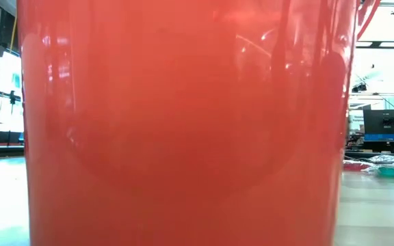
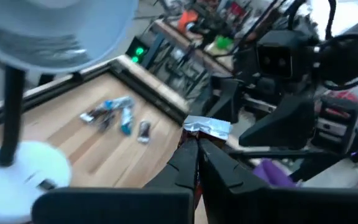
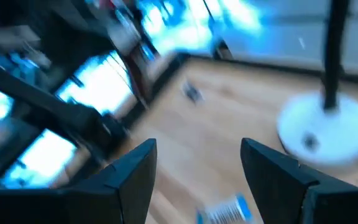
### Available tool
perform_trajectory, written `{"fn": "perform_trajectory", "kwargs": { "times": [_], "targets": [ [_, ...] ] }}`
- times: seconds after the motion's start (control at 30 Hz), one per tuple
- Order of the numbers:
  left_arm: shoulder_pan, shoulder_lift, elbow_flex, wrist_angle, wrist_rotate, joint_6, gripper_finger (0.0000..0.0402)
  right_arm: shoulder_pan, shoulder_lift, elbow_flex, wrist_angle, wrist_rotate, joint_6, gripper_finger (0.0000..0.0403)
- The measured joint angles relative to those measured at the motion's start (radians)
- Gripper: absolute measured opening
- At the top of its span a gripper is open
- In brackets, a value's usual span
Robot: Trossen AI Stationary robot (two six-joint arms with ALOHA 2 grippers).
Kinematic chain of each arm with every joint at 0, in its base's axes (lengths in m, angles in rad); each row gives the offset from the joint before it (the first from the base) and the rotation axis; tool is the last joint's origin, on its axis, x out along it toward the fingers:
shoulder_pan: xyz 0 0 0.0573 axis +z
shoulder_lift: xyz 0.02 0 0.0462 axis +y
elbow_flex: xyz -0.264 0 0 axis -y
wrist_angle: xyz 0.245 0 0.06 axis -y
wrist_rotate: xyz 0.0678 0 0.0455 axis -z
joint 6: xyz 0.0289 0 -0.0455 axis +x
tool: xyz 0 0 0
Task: Organize candy in baskets
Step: Put the brown chocolate bar into the purple bucket
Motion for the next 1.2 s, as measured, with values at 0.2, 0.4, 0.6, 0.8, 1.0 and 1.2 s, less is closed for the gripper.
{"fn": "perform_trajectory", "kwargs": {
  "times": [0.2,0.4,0.6,0.8,1.0,1.2],
  "targets": [
    [-0.060,0.020,-0.001,0.053,-0.058,-0.021,0.0000,-0.003,0.000,0.000,0.208,0.017,-0.101,0.0226],
    [-0.075,0.020,-0.001,0.078,-0.114,-0.020,0.0000,-0.002,0.011,0.000,0.228,0.020,-0.107,0.0226],
    [-0.075,0.019,0.000,0.165,-0.116,-0.051,0.0000,-0.002,0.068,0.000,0.307,0.011,-0.093,0.0226],
    [-0.080,0.019,0.022,0.155,-0.119,-0.053,0.0000,-0.004,0.127,-0.001,0.387,0.002,-0.095,0.0226],
    [-0.104,0.021,0.054,0.156,-0.133,-0.044,0.0000,-0.021,0.150,0.000,0.469,-0.001,-0.121,0.0226],
    [-0.141,0.055,0.076,0.153,-0.141,-0.035,0.0000,-0.027,0.151,0.000,0.531,-0.011,-0.162,0.0226]
  ]
}}
